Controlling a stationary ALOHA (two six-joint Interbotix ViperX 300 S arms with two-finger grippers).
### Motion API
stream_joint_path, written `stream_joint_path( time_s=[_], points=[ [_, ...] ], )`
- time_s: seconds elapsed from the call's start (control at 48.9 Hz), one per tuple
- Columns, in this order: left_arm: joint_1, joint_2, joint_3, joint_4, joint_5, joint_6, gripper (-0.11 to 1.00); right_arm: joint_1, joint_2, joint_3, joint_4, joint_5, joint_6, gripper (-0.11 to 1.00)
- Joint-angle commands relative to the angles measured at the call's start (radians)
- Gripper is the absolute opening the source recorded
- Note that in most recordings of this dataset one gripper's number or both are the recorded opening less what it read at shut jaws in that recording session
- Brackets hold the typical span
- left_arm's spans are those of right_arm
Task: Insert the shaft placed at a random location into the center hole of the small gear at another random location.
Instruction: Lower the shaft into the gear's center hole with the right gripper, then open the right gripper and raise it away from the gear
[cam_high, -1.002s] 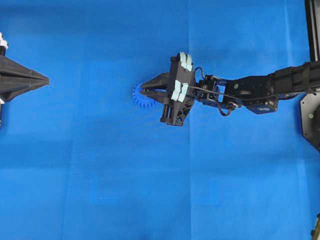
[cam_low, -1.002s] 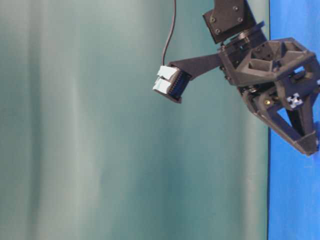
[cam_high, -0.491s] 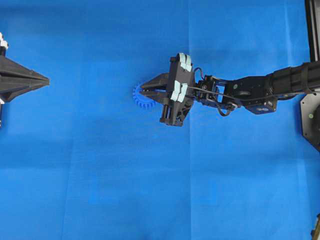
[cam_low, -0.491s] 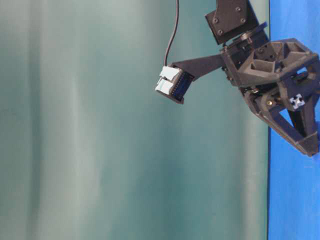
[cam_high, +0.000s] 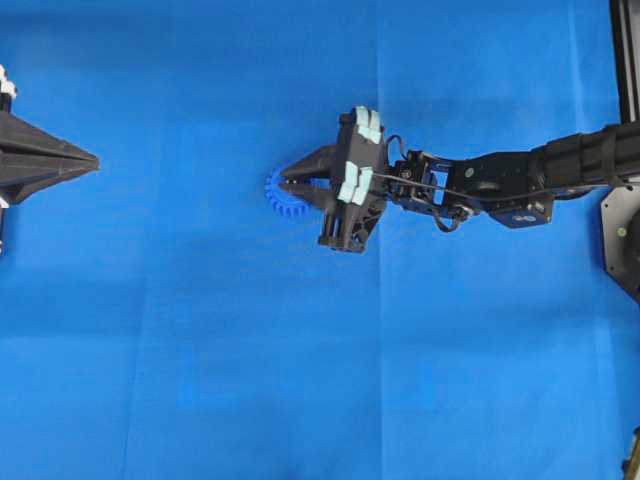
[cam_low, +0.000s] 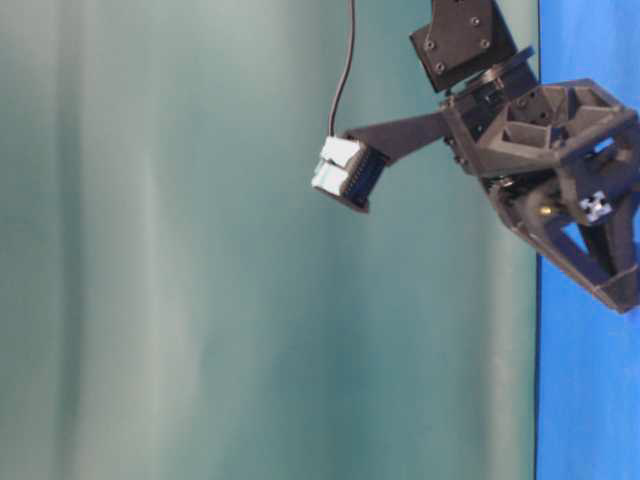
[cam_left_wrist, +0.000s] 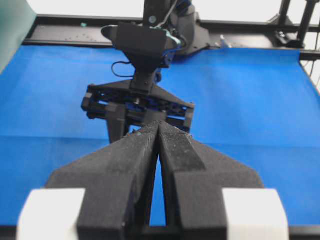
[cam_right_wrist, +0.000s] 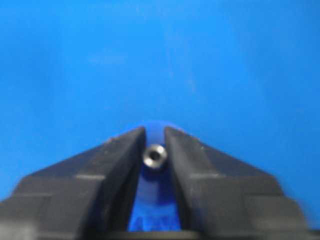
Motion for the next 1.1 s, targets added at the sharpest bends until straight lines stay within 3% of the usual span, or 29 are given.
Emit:
stream_joint_path(
  time_s=[0.0,0.164,0.225,0.348,0.695,1.083],
  points=[
    [0.002,0.003,-0.011,0.002,-0.002,0.000,0.00,0.009,-0.021,-0.023,0.002,0.009,-0.005,0.31],
    [0.002,0.003,-0.011,0.002,0.000,0.000,0.00,0.015,-0.071,-0.025,0.000,0.012,-0.011,0.77],
    [0.002,0.002,-0.011,0.002,0.000,0.000,0.00,0.015,-0.097,-0.020,0.000,0.015,-0.011,0.89],
    [0.002,-0.006,-0.011,0.002,0.003,0.000,0.00,0.017,-0.153,-0.015,0.000,0.048,-0.012,0.81],
    [0.002,-0.031,-0.012,0.000,0.015,-0.002,0.00,0.020,-0.310,-0.008,-0.005,0.184,-0.015,0.82],
    [0.002,-0.064,-0.012,0.000,0.044,-0.002,0.00,0.031,-0.413,0.063,-0.006,0.209,-0.012,0.82]
  ],
)
